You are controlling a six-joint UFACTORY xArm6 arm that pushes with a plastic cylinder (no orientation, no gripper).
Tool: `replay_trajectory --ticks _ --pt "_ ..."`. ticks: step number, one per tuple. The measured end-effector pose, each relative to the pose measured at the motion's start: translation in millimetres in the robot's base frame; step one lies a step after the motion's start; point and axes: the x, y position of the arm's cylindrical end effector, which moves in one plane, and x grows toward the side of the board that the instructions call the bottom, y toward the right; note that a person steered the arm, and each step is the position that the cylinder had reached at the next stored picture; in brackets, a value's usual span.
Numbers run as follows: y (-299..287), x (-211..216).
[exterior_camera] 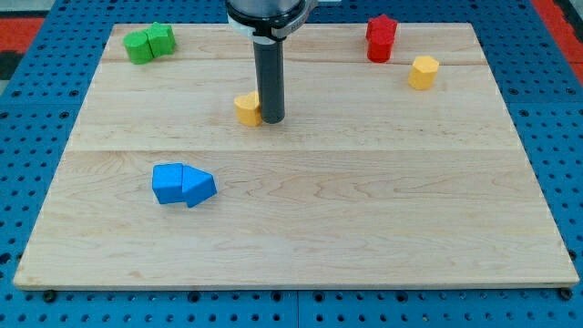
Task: Move the yellow heart into the yellow hexagon
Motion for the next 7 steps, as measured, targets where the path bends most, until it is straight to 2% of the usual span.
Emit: replay_trajectory --ticks 1,2,3,4,5,6,7 --pt "-6 33" --pt "-55 5" --pt "-26 -30" --pt "29 -38" --pt "-6 -45" --pt "-13 -66" --pt "38 -91"
